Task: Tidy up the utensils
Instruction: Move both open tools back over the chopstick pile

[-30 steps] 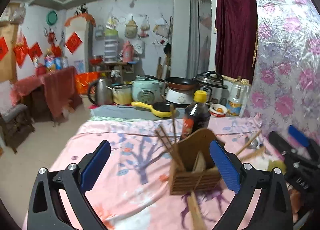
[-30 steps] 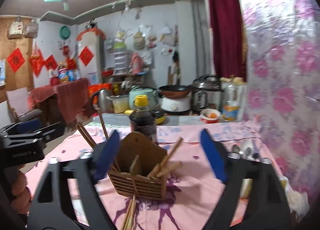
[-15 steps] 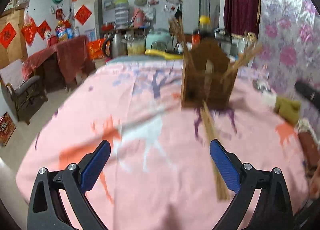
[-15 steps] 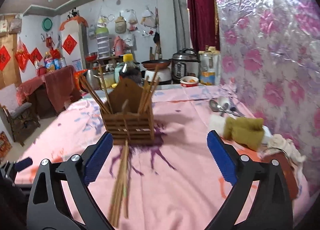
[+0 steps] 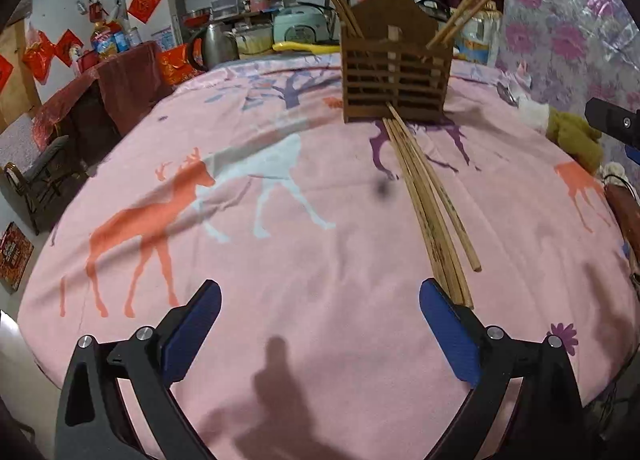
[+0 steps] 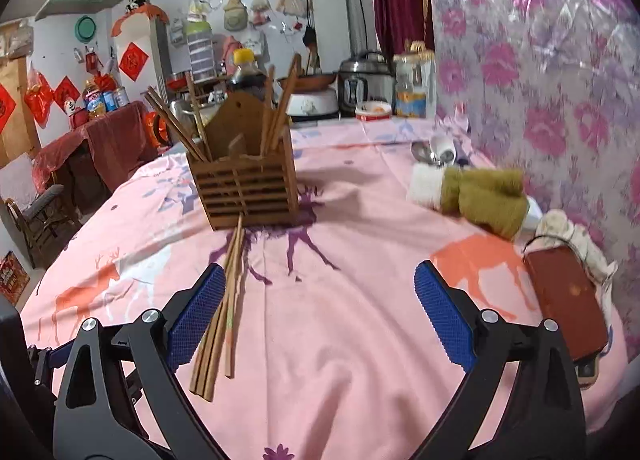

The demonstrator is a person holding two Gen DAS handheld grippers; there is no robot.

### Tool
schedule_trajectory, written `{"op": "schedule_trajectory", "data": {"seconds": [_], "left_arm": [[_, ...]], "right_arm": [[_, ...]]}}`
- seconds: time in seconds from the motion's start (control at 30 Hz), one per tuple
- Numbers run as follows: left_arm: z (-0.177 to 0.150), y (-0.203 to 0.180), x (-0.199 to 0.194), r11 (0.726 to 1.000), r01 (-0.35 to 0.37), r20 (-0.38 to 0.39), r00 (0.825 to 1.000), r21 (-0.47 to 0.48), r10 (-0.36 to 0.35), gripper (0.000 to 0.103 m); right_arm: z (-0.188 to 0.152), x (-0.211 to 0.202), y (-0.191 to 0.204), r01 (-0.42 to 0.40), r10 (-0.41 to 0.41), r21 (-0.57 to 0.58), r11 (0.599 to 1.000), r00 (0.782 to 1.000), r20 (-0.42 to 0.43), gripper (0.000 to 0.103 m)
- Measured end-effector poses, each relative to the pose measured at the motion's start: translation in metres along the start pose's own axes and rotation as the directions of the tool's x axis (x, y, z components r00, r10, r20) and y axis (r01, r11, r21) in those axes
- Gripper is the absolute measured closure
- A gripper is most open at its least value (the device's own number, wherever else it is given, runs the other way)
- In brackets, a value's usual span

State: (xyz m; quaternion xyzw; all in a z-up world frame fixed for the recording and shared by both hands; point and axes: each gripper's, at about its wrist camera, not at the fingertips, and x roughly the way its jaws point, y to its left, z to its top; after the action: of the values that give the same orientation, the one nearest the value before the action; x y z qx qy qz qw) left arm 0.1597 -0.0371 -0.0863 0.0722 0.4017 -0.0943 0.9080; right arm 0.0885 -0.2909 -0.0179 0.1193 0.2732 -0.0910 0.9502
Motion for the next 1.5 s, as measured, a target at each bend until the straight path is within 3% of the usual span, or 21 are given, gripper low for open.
{"op": "schedule_trajectory", "data": {"seconds": [0.37, 0.67, 0.73, 0.8, 0.87, 0.93, 1.0, 1.1, 1.27, 1.33, 1.43, 1.5], "left_arm": [[0.006, -0.023, 0.025, 0.997, 0.037, -0.080, 0.996, 0.066, -0.031, 0.006], [0.014, -0.013, 0.052, 0.999, 0.036, -0.152, 0.988, 0.019, -0.033, 0.006], [0.018, -0.007, 0.055, 1.000, 0.017, -0.152, 0.988, 0.013, -0.015, 0.006], [0.025, 0.004, 0.059, 0.998, -0.058, -0.139, 0.988, 0.015, 0.059, 0.006], [0.032, 0.022, 0.066, 0.996, -0.081, -0.165, 0.983, -0.038, 0.074, 0.006], [0.035, 0.042, 0.067, 0.991, -0.044, -0.171, 0.985, -0.125, 0.022, 0.006], [0.034, 0.046, 0.059, 0.989, -0.001, -0.138, 0.990, -0.145, -0.019, 0.006], [0.033, 0.033, 0.047, 0.990, 0.095, -0.100, 0.989, -0.105, -0.105, 0.006], [0.027, -0.005, 0.043, 0.975, 0.223, -0.104, 0.970, 0.015, -0.220, 0.006], [0.025, -0.017, 0.047, 0.967, 0.248, -0.127, 0.962, 0.050, -0.240, 0.006], [0.020, -0.031, 0.056, 0.968, 0.222, -0.162, 0.966, 0.116, -0.202, 0.006], [0.022, -0.028, 0.059, 0.970, 0.220, -0.169, 0.965, 0.101, -0.201, 0.004]], "right_arm": [[-0.025, 0.041, -0.003, -0.011, 0.010, -0.002, 1.000, 0.994, -0.110, 0.011], [-0.036, 0.064, -0.008, 0.024, -0.022, 0.009, 1.000, 0.984, -0.177, 0.011], [-0.040, 0.066, -0.004, 0.028, -0.029, -0.009, 1.000, 0.983, -0.183, 0.011], [-0.042, 0.067, -0.001, 0.029, -0.033, -0.025, 0.999, 0.982, -0.186, 0.011], [-0.043, 0.067, 0.001, 0.028, -0.034, -0.036, 0.999, 0.983, -0.182, 0.011], [-0.043, 0.066, 0.001, 0.026, -0.032, -0.040, 0.999, 0.984, -0.173, 0.011], [-0.043, 0.067, 0.002, 0.026, -0.034, -0.044, 0.999, 0.983, -0.178, 0.011], [-0.044, 0.068, 0.003, 0.030, -0.038, -0.050, 0.998, 0.983, -0.182, 0.011], [-0.042, 0.069, -0.003, 0.040, -0.044, -0.026, 0.999, 0.982, -0.185, 0.011], [-0.042, 0.070, -0.004, 0.038, -0.041, -0.020, 0.999, 0.981, -0.190, 0.011], [-0.043, 0.071, -0.003, 0.032, -0.036, -0.025, 0.999, 0.980, -0.194, 0.011], [-0.044, 0.070, -0.001, 0.027, -0.033, -0.032, 0.999, 0.981, -0.189, 0.011]]}}
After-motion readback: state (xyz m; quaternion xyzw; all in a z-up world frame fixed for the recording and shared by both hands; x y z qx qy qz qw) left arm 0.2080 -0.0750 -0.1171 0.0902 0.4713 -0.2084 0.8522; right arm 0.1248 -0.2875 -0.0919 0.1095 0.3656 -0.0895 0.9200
